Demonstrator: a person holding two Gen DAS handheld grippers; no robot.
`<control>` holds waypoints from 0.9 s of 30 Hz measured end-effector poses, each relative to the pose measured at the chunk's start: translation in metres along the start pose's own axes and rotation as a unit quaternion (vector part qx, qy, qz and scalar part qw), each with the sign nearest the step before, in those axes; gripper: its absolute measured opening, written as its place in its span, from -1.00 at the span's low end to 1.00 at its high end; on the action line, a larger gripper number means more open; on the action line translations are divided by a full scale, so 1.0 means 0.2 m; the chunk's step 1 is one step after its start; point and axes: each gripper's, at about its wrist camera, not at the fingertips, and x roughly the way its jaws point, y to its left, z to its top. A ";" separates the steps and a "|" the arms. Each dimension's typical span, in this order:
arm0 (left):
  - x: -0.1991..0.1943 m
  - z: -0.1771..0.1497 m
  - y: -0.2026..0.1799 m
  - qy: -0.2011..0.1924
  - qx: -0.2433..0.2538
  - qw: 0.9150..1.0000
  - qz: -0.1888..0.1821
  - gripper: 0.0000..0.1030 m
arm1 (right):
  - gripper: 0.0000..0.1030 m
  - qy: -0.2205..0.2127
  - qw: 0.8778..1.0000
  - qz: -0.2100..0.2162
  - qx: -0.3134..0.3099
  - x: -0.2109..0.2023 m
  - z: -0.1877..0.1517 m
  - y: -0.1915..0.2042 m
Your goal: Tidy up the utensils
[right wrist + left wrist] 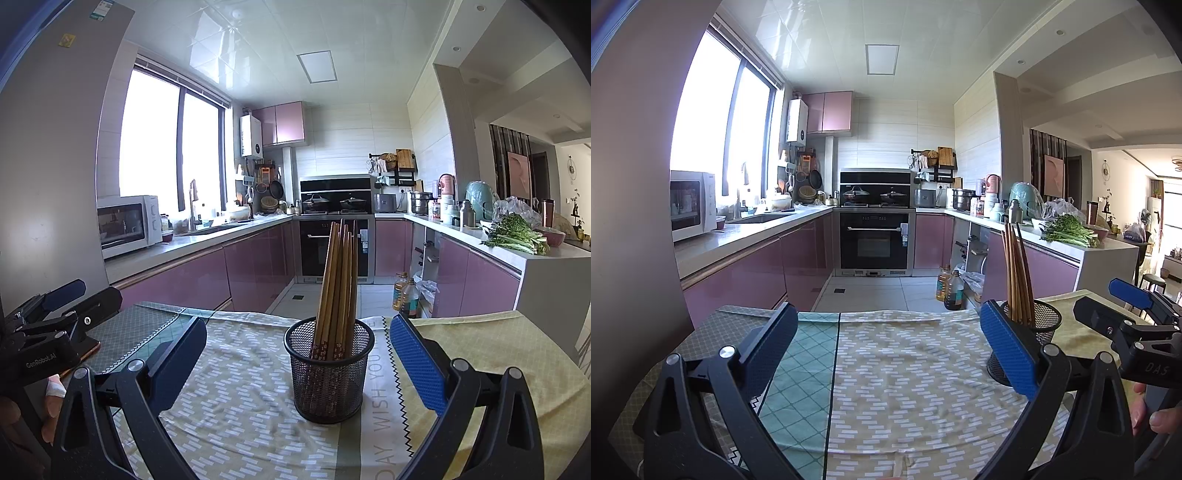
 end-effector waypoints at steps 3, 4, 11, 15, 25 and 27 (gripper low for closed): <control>0.00 0.00 0.00 0.000 0.000 1.000 0.000 0.89 | 0.87 0.000 1.000 0.000 0.000 0.00 0.00 0.00; 0.00 0.00 0.00 0.000 0.000 1.000 0.000 0.89 | 0.87 0.000 1.000 -0.001 0.000 0.00 0.00 0.00; 0.00 0.00 0.00 0.001 0.001 1.000 -0.001 0.89 | 0.87 0.000 1.000 -0.002 0.001 0.00 0.00 0.00; 0.00 0.00 0.00 0.001 0.000 1.000 -0.001 0.89 | 0.87 -0.001 1.000 -0.002 0.001 0.00 0.00 0.00; 0.00 0.00 0.00 0.002 0.001 1.000 -0.001 0.89 | 0.87 0.000 1.000 -0.002 0.002 0.01 0.00 0.00; 0.00 0.00 0.00 0.001 0.001 1.000 -0.001 0.89 | 0.87 -0.001 1.000 -0.003 0.002 0.00 0.00 0.00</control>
